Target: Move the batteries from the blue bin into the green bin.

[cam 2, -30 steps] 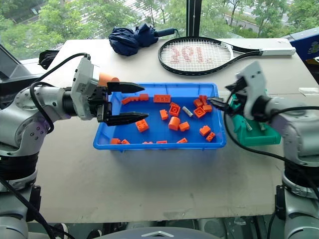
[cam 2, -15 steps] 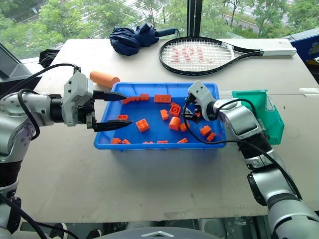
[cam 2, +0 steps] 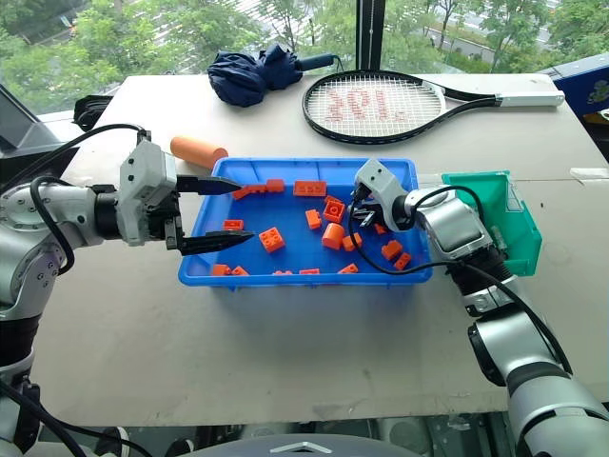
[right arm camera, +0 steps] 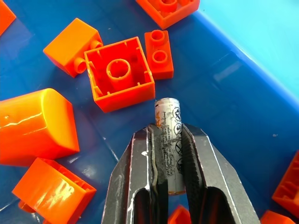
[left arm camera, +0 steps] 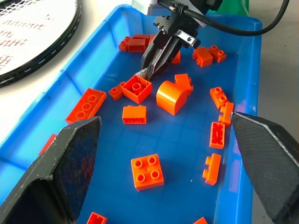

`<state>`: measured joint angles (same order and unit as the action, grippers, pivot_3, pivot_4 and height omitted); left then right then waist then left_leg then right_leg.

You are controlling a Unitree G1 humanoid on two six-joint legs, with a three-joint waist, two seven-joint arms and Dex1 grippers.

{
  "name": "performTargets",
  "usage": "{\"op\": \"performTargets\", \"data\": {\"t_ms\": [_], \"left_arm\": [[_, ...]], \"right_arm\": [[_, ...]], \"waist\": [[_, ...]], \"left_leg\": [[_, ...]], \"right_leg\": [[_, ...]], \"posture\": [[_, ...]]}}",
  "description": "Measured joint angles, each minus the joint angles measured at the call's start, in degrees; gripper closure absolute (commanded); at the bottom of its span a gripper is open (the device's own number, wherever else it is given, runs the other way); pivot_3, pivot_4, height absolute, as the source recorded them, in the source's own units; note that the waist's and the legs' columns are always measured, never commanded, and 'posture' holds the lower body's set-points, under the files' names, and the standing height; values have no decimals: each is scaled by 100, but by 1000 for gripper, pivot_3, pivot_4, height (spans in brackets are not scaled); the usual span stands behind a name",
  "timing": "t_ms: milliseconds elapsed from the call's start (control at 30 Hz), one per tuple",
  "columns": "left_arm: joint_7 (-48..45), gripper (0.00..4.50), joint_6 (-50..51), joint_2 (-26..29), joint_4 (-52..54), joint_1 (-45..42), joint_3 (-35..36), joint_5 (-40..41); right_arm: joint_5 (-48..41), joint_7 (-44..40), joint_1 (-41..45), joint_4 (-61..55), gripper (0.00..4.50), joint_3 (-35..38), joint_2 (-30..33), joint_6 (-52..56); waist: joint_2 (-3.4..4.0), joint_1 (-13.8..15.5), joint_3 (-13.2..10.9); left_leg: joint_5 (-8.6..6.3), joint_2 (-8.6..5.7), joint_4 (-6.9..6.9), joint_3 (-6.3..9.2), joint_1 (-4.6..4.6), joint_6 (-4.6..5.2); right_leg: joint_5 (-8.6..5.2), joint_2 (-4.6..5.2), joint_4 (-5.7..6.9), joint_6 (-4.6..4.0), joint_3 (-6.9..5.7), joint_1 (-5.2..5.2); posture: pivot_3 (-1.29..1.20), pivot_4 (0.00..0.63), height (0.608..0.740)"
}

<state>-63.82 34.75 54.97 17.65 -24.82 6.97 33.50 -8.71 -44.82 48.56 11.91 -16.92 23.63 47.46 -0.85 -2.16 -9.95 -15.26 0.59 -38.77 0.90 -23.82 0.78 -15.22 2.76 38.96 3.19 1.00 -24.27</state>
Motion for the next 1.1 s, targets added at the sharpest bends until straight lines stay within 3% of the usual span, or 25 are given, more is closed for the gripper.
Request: {"op": "performTargets", "data": {"t_ms": [133, 233, 467, 633, 767, 833, 900, 1033, 1100], "left_arm": [[168, 0, 132, -402, 38, -374, -52, 258], [316, 0, 271, -807, 21, -855, -212, 402], [332, 0, 349, -1467, -296, -1672, -659, 441], [-21, 0, 355, -1622, -336, -1754, -1030, 449], [-239, 0, 357, -1615, -308, -1743, -1225, 432], [-379, 0, 336, -1522, -263, -1660, -1295, 377], [-531, 0, 299, -1375, -261, -1535, -1386, 292], [-552, 0, 90, -1365, -320, -1515, -1403, 115], [-495, 0, 18, -1363, -312, -1458, -1342, 63]], "right_arm": [[-408, 275, 8, -1209, 4445, 984, 251, 748], [-699, 537, -176, -2225, 4445, 1884, 772, 1521], [-927, 819, -1300, -3022, 4445, 3376, 1822, 2427], [-1025, 877, -2311, -3188, 4445, 3977, 2103, 2499], [-1182, 888, -2652, -3222, 4445, 4035, 2113, 2517], [-1263, 876, -2768, -3279, 3513, 4037, 2151, 2514], [-1326, 857, -2889, -3289, 2853, 4043, 2223, 2450], [-1456, 679, -3030, -3292, 791, 4103, 2415, 2037], [-1463, 664, -3061, -3298, 92, 4243, 2418, 1757]], "waist": [[-2, 62, 1], [-4, 159, 2], [-3, 178, 2], [-1, 122, 2], [4, 116, 3], [4, 124, 3], [5, 132, 3], [4, 154, 3], [4, 153, 3]], "left_leg": [[0, 0, -2, 7, -5, 0], [-6, -4, -6, 14, -4, 11], [-15, -12, -24, 11, 3, 26], [-15, -7, -22, 7, 7, 26], [-15, -7, -25, 3, 11, 27], [-15, -8, -26, 7, 10, 27], [-16, -8, -26, 8, 9, 27], [-18, -9, -33, 15, 9, 31], [-19, -9, -34, 15, 9, 32]], "right_leg": [[0, 4, -1, 1, -5, 0], [0, 5, -4, 1, -12, 7], [0, 2, 1, 1, -6, 20], [0, -4, 3, 1, -2, 22], [0, -4, 6, 1, 3, 22], [0, -4, 4, 1, 0, 24], [0, -4, 1, 1, -1, 24], [0, -3, -5, 1, -9, 37], [0, -3, -5, 1, -9, 38]], "posture": [[0, 150, 740], [0, 150, 740], [0, 150, 740], [0, 150, 740], [0, 150, 740], [0, 150, 740], [0, 150, 740], [0, 150, 740], [0, 150, 740]]}}
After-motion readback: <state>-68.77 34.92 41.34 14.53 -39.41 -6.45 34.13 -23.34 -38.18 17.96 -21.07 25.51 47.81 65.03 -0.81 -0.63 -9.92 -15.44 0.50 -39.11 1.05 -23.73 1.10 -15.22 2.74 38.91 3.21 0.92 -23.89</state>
